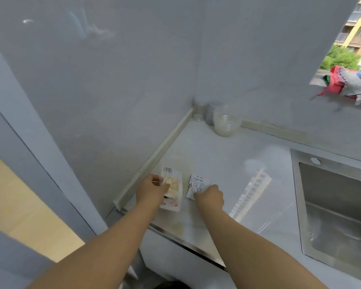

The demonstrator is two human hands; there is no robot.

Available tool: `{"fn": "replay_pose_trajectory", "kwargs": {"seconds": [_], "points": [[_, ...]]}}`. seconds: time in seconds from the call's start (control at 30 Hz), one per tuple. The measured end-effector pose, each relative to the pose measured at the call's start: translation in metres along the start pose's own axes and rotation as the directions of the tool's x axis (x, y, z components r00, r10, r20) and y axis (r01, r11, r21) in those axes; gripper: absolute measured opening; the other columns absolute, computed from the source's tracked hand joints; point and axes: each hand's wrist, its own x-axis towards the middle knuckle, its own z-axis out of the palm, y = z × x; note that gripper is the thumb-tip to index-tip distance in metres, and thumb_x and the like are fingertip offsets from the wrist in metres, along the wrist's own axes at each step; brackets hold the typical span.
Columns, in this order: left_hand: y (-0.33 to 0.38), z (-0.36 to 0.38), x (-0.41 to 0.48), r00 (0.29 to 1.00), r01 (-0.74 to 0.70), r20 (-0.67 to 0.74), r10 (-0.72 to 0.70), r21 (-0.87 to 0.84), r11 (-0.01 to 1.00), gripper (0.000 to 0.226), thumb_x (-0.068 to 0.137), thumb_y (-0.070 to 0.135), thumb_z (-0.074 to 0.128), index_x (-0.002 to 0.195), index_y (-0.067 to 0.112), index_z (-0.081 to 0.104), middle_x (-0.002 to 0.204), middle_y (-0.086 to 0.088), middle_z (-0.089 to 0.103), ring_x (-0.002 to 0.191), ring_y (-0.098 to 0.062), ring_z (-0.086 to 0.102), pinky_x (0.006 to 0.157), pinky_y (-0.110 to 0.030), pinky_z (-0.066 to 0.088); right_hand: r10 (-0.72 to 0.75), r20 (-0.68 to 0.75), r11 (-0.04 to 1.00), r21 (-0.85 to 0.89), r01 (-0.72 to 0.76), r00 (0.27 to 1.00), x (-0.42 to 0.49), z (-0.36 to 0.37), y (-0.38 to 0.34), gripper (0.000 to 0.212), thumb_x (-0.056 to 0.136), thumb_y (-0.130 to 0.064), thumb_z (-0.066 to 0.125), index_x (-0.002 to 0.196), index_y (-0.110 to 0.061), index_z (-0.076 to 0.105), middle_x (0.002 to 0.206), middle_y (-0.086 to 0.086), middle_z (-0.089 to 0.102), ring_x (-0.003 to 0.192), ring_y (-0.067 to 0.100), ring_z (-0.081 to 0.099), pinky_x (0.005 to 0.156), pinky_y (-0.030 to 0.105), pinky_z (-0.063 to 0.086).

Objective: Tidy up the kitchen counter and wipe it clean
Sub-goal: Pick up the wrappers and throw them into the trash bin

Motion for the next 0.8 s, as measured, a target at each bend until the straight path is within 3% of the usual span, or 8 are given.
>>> {"fn": "replay_pose_trajectory", "kwargs": {"seconds": [0.07,0.2,0.3,0.4,0.5,0.57,0.67,0.8], "points": [[-0.004,-0.004,0.003,1.000,0.012,-0.007,-0.012,0.024,1.000,0.022,0.085,0.009,0.065,0.077,0.022,0.050,0.080,0.008,0.053,0.068,-0.014,0.051,0.050,-0.023,0.036,0.048,0.032,0.998,-0.046,-0.046,0.998,0.002,0.005,0.001,0.034,0.089,-0.010,0.053,0.120,-0.002,0.043,0.123,0.016,0.048,0.120,0.034,0.047,0.092,0.036,0.043],[-0.005,-0.008,0.007,1.000,-0.002,-0.008,0.002,0.039,0.999,0.022,0.085,0.010,0.065,0.075,0.022,0.050,0.078,0.009,0.053,0.065,-0.010,0.050,0.051,-0.023,0.036,0.052,0.063,0.999,-0.015,-0.051,0.997,0.010,0.006,0.007,0.004,0.087,-0.006,0.051,0.087,-0.008,0.048,0.089,0.011,0.053,0.103,0.034,0.054,0.079,0.032,0.043],[-0.004,-0.008,0.008,1.000,-0.022,-0.003,0.022,0.040,0.999,0.022,0.083,0.010,0.067,0.075,0.022,0.050,0.079,0.008,0.054,0.067,-0.013,0.051,0.052,-0.024,0.036,0.069,0.091,0.997,-0.045,-0.065,0.993,0.010,0.001,0.006,0.019,0.088,-0.007,0.054,0.106,-0.003,0.059,0.111,0.017,0.061,0.112,0.033,0.055,0.082,0.030,0.043],[-0.003,-0.009,0.005,1.000,-0.026,0.011,0.026,0.032,0.999,0.017,0.084,0.010,0.066,0.083,0.019,0.053,0.081,0.008,0.054,0.073,-0.017,0.053,0.051,-0.023,0.036,0.099,0.062,0.994,-0.048,-0.096,0.993,0.005,-0.001,0.003,0.013,0.091,-0.007,0.048,0.101,-0.001,0.055,0.124,0.019,0.056,0.118,0.034,0.052,0.091,0.032,0.044],[-0.002,-0.015,0.001,0.999,-0.042,0.022,0.041,0.030,0.999,0.014,0.085,0.011,0.065,0.091,0.016,0.054,0.084,0.006,0.054,0.075,-0.018,0.054,0.051,-0.022,0.036,0.078,0.018,0.997,-0.009,-0.077,0.997,0.002,0.004,-0.001,0.034,0.093,-0.019,0.048,0.123,-0.003,0.045,0.129,0.017,0.046,0.121,0.034,0.046,0.096,0.036,0.040],[-0.002,-0.019,-0.001,0.998,-0.049,0.031,0.048,0.035,0.998,0.013,0.086,0.011,0.065,0.090,0.016,0.054,0.081,0.009,0.052,0.069,-0.012,0.051,0.050,-0.021,0.034,0.042,0.015,0.996,-0.081,-0.041,0.999,-0.001,0.008,-0.003,0.044,0.091,-0.030,0.054,0.128,-0.009,0.042,0.130,0.014,0.042,0.123,0.032,0.043,0.098,0.037,0.038],[-0.005,-0.025,-0.003,0.999,-0.039,0.035,0.039,0.025,0.999,0.018,0.086,0.011,0.065,0.079,0.020,0.051,0.079,0.010,0.051,0.066,-0.007,0.049,0.051,-0.021,0.035,0.063,0.003,0.986,-0.153,-0.062,0.998,0.000,0.016,0.000,0.038,0.092,-0.028,0.054,0.125,-0.011,0.047,0.128,0.011,0.045,0.122,0.029,0.044,0.098,0.038,0.038],[-0.011,-0.034,-0.001,0.999,-0.045,0.013,0.045,0.067,0.997,0.023,0.086,0.014,0.065,0.074,0.025,0.049,0.081,0.010,0.052,0.075,-0.016,0.054,0.054,-0.022,0.039,0.051,-0.034,0.997,-0.050,-0.053,0.998,0.001,0.019,0.006,0.012,0.091,-0.020,0.049,0.096,-0.012,0.057,0.106,0.014,0.056,0.101,0.032,0.053,0.081,0.033,0.039]]}}
